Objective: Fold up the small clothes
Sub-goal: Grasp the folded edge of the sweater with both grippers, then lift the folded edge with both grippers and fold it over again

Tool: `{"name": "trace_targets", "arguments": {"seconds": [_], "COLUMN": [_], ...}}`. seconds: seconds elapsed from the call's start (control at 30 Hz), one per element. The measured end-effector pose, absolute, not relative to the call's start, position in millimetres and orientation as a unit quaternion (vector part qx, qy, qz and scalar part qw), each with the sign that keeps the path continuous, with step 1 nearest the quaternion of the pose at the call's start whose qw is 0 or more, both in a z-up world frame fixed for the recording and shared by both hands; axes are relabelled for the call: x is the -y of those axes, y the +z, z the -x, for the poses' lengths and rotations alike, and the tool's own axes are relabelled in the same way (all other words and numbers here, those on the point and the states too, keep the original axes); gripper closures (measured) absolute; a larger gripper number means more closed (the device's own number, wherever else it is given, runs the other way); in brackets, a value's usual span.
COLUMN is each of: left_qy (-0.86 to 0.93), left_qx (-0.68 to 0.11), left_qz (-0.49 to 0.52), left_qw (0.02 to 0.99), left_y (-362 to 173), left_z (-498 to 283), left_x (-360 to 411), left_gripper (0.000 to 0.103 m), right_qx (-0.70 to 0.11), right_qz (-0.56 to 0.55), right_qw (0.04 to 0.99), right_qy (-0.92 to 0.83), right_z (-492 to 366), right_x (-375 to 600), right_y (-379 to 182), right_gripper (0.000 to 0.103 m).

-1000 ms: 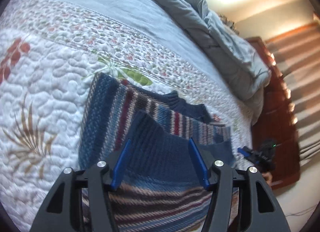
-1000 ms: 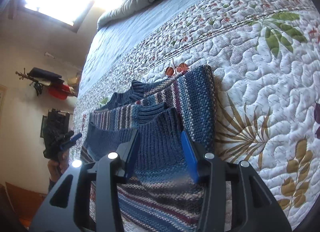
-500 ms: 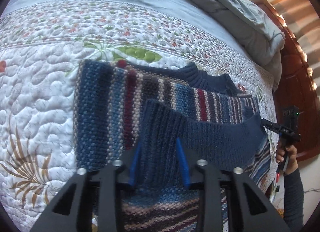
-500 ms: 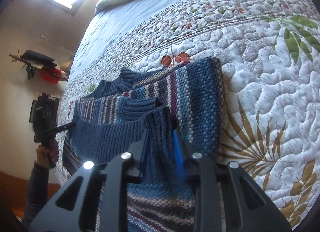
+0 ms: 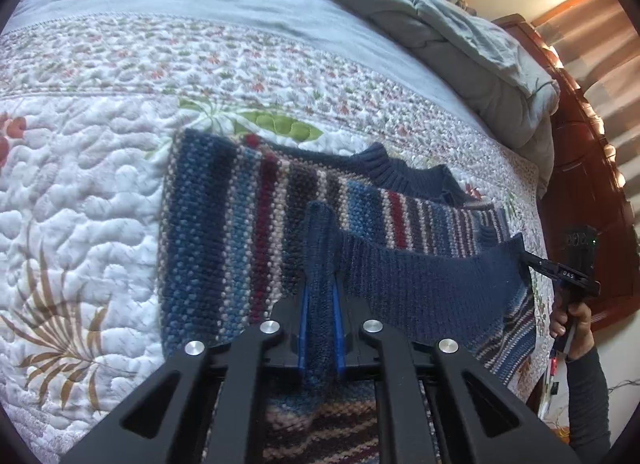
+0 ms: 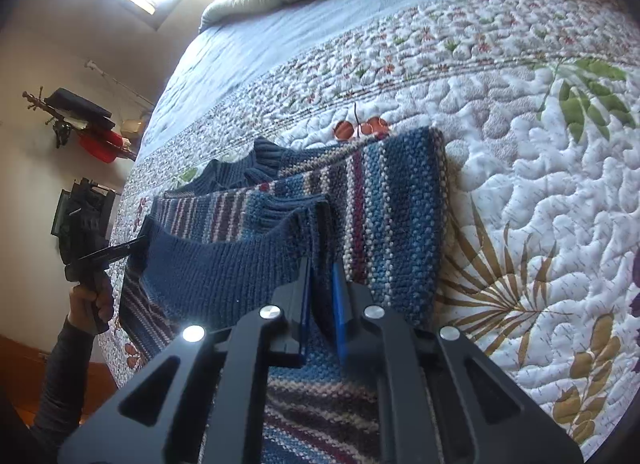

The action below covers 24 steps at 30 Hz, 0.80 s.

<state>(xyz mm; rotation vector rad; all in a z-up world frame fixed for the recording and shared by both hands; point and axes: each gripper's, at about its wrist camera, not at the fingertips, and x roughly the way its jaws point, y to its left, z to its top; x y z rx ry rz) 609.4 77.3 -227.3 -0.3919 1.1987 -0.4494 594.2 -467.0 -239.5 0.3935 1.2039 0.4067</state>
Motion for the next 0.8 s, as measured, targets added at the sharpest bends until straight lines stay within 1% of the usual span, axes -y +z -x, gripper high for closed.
{"name": "trace_targets", "arguments": {"seconds": [0.27,0.5,0.67,0.8], "left_qy": [-0.223,-0.223,-0.202,-0.177], "left_qx": [-0.498,-0.465,-0.468,-0.483], "left_qz": [0.185,0.173,0.163,0.167], "left_qw": [0.817,0.839,0.845,0.841], "left_y": [-168,-121,-117,-137], "left_z": [-599,-613,-644,-670], "left_x": [-79,-79,-72,-68], "left_gripper": [0.094,0.094,0.094,0.094], "right_qx": [-0.521,-0.483,-0.481,-0.493], "right_qz": [-0.171,-0.172,-0.178,-0.177], "right_qw": [0.814,0.840,0.844,0.841], "right_qy": [0.192,0.178,0.155,0.136], "right_z": [-586,-596,-625,-648], "right_x": [465,466,467,464], "right_y": [-190,-153,-154,-170], "right_gripper": [0.095,0.095,0.095,0.095]}}
